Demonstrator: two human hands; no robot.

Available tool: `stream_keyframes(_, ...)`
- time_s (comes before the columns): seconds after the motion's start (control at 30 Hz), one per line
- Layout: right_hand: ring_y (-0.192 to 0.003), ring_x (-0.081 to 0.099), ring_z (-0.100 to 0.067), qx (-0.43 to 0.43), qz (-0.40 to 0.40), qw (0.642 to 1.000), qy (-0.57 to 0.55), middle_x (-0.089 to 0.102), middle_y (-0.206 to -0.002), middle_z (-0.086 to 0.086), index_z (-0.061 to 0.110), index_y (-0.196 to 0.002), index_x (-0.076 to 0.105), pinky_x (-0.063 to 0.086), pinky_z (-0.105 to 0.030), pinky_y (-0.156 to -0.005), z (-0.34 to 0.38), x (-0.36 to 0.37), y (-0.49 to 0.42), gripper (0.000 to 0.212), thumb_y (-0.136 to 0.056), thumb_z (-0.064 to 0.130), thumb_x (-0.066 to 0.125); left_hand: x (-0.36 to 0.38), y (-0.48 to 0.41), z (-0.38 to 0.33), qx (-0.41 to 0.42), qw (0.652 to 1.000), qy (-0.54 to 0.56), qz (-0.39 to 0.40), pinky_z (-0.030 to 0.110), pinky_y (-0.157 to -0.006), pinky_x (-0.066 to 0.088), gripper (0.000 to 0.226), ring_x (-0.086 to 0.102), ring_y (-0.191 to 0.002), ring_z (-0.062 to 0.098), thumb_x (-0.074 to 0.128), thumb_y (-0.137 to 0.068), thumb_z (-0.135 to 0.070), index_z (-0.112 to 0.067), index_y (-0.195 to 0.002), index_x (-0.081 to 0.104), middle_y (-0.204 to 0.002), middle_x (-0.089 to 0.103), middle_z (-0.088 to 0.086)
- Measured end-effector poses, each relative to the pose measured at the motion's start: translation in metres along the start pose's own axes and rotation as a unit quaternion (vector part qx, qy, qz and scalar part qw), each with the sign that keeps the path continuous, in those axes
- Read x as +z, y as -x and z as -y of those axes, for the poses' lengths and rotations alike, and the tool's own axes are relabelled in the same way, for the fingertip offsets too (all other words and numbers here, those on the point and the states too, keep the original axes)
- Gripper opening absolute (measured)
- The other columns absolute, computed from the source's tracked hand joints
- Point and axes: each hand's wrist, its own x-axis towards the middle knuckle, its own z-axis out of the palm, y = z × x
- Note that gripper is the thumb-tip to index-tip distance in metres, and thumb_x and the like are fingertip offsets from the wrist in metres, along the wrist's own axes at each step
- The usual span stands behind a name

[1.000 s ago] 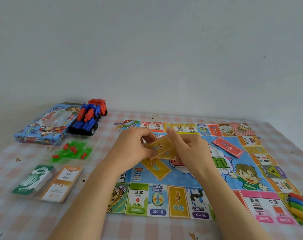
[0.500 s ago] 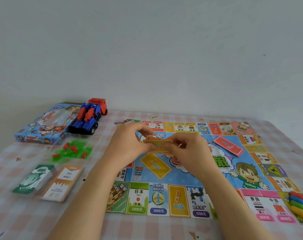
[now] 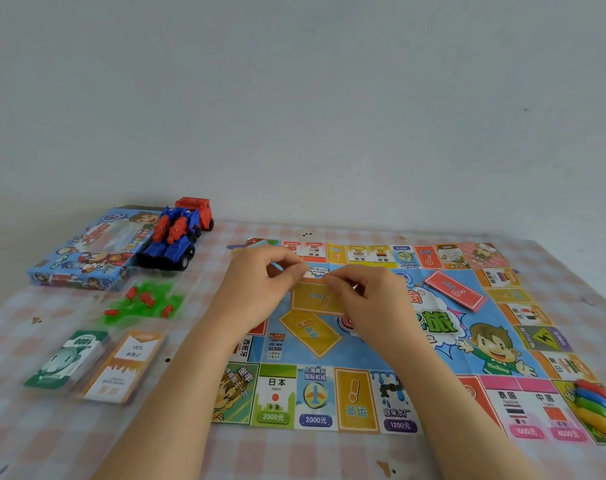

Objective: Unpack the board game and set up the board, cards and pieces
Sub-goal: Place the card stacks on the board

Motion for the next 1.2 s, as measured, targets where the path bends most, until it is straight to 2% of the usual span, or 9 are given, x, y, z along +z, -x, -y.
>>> stream_keyframes(0.13, -0.054, 0.05, 0.001, -0.001, 0.012, 1.0, 0.007, 0.054, -0.064, 0.017, 0.019, -0.099, 0.074, 0.04, -0.011, -0.056, 0.001, 0.001, 0.0, 0.018, -0.092, 0.023, 0.058, 0.002, -0.001, 0.004, -0.007, 1.0, -0.019, 0.005, 0.01, -0.055, 0.043, 0.009, 0.061, -0.065, -0.003, 0.066, -0.086, -0.032, -0.028, -0.09, 0.072, -0.078, 0.065, -0.019)
stream_keyframes(0.3, -0.058, 0.057, -0.005, -0.019, -0.026, 0.999, -0.017, 0.061, -0.068, 0.012, 0.018, -0.1, 0.075, 0.057, -0.029, -0.067, 0.003, -0.001, 0.002, 0.017, -0.091, 0.018, 0.061, 0.001, -0.002, 0.003, 0.001, 0.999, 0.031, -0.044, 0.01, -0.061, 0.048, 0.005, 0.063, -0.071, -0.001, 0.07, -0.083, -0.028, -0.03, -0.086, 0.073, -0.082, 0.068, -0.016)
stream_keyframes(0.4, -0.057, 0.057, -0.006, -0.02, -0.005, 1.0, 0.005, 0.058, -0.064, 0.013, 0.018, -0.102, 0.075, 0.055, -0.026, -0.067, 0.005, -0.001, 0.003, 0.018, -0.091, 0.02, 0.06, 0.001, 0.0, 0.002, -0.019, 1.0, 0.012, -0.009, 0.01, -0.06, 0.046, 0.009, 0.063, -0.073, -0.002, 0.073, -0.08, -0.026, -0.032, -0.086, 0.071, -0.086, 0.067, -0.017)
stream_keyframes(0.53, -0.059, 0.064, -0.014, -0.01, 0.011, 1.0, 0.018, 0.058, -0.062, 0.012, 0.02, -0.103, 0.074, 0.056, -0.028, -0.066, 0.007, -0.001, 0.003, 0.019, -0.092, 0.02, 0.059, 0.003, 0.001, 0.005, -0.039, 0.998, -0.019, 0.039, 0.014, -0.067, 0.048, 0.018, 0.064, -0.08, 0.0, 0.071, -0.082, -0.019, -0.031, -0.095, 0.07, -0.091, 0.067, -0.015)
stream_keyframes(0.63, -0.059, 0.062, -0.013, -0.009, -0.001, 1.0, 0.024, 0.061, -0.065, 0.009, 0.019, -0.101, 0.075, 0.055, -0.029, -0.064, 0.007, -0.001, 0.002, 0.018, -0.092, 0.019, 0.059, 0.003, 0.0, 0.007, -0.036, 0.999, -0.005, 0.029, 0.016, -0.07, 0.049, 0.023, 0.064, -0.081, 0.0, 0.071, -0.082, -0.018, -0.031, -0.1, 0.068, -0.091, 0.068, -0.015)
stream_keyframes(0.7, -0.052, 0.06, -0.009, 0.019, -0.021, 0.999, -0.033, 0.061, -0.058, 0.01, 0.019, -0.098, 0.075, 0.056, -0.03, -0.06, 0.006, -0.002, 0.002, 0.017, -0.091, 0.017, 0.06, 0.003, 0.0, 0.007, -0.038, 0.999, 0.023, 0.012, 0.014, -0.068, 0.049, 0.021, 0.065, -0.076, -0.001, 0.07, -0.083, -0.018, -0.03, -0.101, 0.068, -0.087, 0.07, -0.014)
stream_keyframes(0.77, -0.042, 0.057, -0.005, 0.064, -0.026, 0.992, -0.108, 0.062, -0.052, 0.007, 0.02, -0.099, 0.073, 0.054, -0.026, -0.051, 0.005, -0.006, 0.001, 0.016, -0.092, 0.016, 0.06, 0.003, -0.001, 0.008, -0.038, 0.998, 0.054, -0.014, 0.018, -0.068, 0.054, 0.016, 0.067, -0.07, 0.001, 0.068, -0.085, -0.018, -0.026, -0.098, 0.069, -0.082, 0.072, -0.01)
stream_keyframes(0.87, -0.039, 0.056, -0.005, 0.104, -0.02, 0.979, -0.173, 0.063, -0.05, 0.004, 0.022, -0.101, 0.07, 0.048, -0.02, -0.044, 0.004, -0.009, 0.0, 0.016, -0.092, 0.014, 0.06, 0.001, -0.001, 0.007, -0.036, 0.996, 0.084, -0.026, 0.02, -0.065, 0.056, 0.012, 0.068, -0.065, 0.004, 0.066, -0.086, -0.015, -0.02, -0.095, 0.072, -0.079, 0.072, -0.006)
stream_keyframes(1.2, -0.037, 0.055, -0.003, 0.119, -0.006, 0.973, -0.2, 0.061, -0.046, 0.008, 0.028, -0.093, 0.067, 0.042, -0.014, -0.04, 0.006, -0.012, 0.0, 0.015, -0.091, 0.015, 0.061, 0.001, 0.0, 0.003, -0.034, 0.995, 0.092, -0.033, 0.028, -0.067, 0.058, 0.007, 0.069, -0.062, 0.008, 0.073, -0.08, -0.018, -0.015, -0.086, 0.075, -0.071, 0.073, -0.003)
